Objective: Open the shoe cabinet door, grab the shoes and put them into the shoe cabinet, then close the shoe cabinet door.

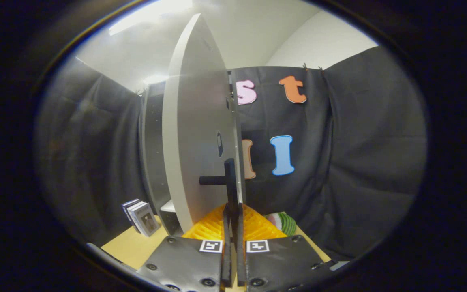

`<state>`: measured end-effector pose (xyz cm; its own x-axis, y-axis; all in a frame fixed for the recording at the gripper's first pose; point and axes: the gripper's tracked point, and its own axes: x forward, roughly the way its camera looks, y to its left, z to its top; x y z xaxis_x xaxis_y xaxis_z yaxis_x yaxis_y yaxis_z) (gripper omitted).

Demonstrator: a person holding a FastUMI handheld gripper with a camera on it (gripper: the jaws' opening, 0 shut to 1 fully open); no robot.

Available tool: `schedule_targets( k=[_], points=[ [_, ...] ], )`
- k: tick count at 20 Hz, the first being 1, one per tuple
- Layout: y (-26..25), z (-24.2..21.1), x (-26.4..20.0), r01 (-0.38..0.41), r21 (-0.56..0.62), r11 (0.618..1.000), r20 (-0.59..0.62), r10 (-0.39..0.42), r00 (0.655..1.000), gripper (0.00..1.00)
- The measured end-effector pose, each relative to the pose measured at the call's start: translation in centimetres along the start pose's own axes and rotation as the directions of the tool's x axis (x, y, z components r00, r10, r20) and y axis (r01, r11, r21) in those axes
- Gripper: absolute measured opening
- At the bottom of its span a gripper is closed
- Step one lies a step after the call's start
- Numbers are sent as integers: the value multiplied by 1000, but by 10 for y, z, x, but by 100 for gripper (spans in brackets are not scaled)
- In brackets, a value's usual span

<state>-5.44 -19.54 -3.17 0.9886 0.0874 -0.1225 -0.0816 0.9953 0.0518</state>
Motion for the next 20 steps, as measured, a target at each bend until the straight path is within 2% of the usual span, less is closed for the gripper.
schedule_targets(
  k=[3, 13, 16, 20],
  points=[
    [-19, -1, 0, 5, 18, 1000, -8, -5, 1000, 2],
    [-42, -2, 7, -48, 1, 999, -55, 48, 997, 4],
    [-45, -3, -5, -67, -12, 998, -57, 66, 996, 6],
    [-46, -1, -40, -39, -24, 999, -41, 38, 998, 5]
  ],
)
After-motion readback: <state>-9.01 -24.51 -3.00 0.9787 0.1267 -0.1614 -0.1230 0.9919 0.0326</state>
